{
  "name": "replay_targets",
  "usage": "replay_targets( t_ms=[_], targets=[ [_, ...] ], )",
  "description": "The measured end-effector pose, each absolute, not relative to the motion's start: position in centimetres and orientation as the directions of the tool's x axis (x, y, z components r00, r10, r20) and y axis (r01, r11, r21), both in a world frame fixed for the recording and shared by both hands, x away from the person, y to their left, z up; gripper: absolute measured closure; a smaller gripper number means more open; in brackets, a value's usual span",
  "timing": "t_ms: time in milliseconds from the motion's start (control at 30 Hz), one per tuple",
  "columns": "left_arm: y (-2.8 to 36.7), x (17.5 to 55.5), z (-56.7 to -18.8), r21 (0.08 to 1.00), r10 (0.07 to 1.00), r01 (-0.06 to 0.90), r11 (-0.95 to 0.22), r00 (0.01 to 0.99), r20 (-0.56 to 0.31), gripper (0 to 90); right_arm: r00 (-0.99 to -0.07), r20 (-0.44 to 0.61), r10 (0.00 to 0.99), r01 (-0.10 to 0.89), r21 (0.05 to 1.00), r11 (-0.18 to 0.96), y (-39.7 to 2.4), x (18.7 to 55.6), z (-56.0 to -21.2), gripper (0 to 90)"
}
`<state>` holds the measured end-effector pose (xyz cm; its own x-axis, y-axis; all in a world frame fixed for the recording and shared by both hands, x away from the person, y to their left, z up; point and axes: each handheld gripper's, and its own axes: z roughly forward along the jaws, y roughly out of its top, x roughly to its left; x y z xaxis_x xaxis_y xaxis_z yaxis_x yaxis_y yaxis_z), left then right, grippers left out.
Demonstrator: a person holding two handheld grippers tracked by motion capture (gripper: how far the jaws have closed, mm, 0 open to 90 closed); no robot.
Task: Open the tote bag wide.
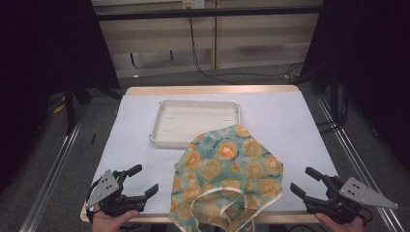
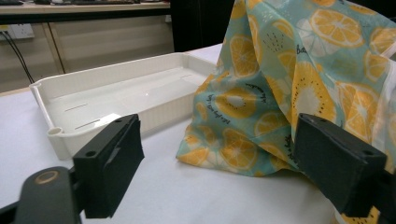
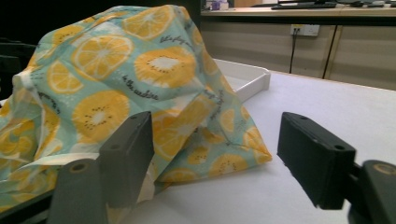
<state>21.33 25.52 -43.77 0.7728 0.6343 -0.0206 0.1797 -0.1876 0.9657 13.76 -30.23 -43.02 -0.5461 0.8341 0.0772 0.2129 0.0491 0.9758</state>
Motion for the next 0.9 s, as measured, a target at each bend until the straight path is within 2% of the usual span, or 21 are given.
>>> replay_targets(
  t_ms=[100,133,167,233,400,633,733,800,833,900],
  targets=[
    [25.6,21.3,-43.7,0.965,0.631,0.176,-0.193,0.776,-0.015,19.8,-0.561,0.077,0.824,0.212,0.976,0.053,-30.1,13.6,-42.9,32.2],
    [25.6,21.3,-43.7,0.964,0.631,0.176,-0.197,0.776,-0.013,20.9,-0.579,0.07,0.812,0.209,0.976,0.065,-30.0,13.5,-42.8,36.9],
    [25.6,21.3,-43.7,0.966,0.627,0.174,-0.19,0.779,-0.017,20.9,-0.579,0.07,0.812,0.209,0.976,0.065,-30.0,13.5,-42.8,36.9],
    [25.5,21.2,-43.7,0.967,0.612,0.182,-0.177,0.79,-0.036,25.7,-0.591,0.068,0.804,0.211,0.975,0.073,-29.9,13.6,-42.7,41.6],
    [24.5,20.9,-43.4,0.963,0.571,0.151,-0.222,0.821,0.003,31.5,-0.621,0.076,0.78,0.221,0.972,0.081,-29.5,13.5,-42.4,51.1],
    [23.8,19.9,-43.1,0.967,0.506,0.134,-0.217,0.863,-0.006,38.1,-0.668,0.069,0.741,0.209,0.973,0.099,-28.5,13.5,-41.5,57.9],
    [23.0,19.3,-42.9,0.964,0.463,0.127,-0.232,0.887,-0.005,47.6,-0.7,0.059,0.711,0.201,0.973,0.116,-27.2,14.0,-40.7,63.3],
    [22.8,19.3,-42.9,0.966,0.447,0.122,-0.226,0.895,-0.009,49.0,-0.714,0.06,0.697,0.204,0.971,0.125,-26.9,14.1,-40.6,64.2],
    [22.5,19.2,-42.9,0.961,0.427,0.126,-0.245,0.904,-0.01,53.2,-0.731,0.069,0.679,0.2,0.973,0.116,-26.2,14.3,-40.4,65.0],
    [22.0,19.3,-42.9,0.961,0.407,0.128,-0.246,0.913,-0.017,55.8,-0.737,0.069,0.673,0.201,0.972,0.121,-25.7,14.4,-40.3,66.7]
  ],
)
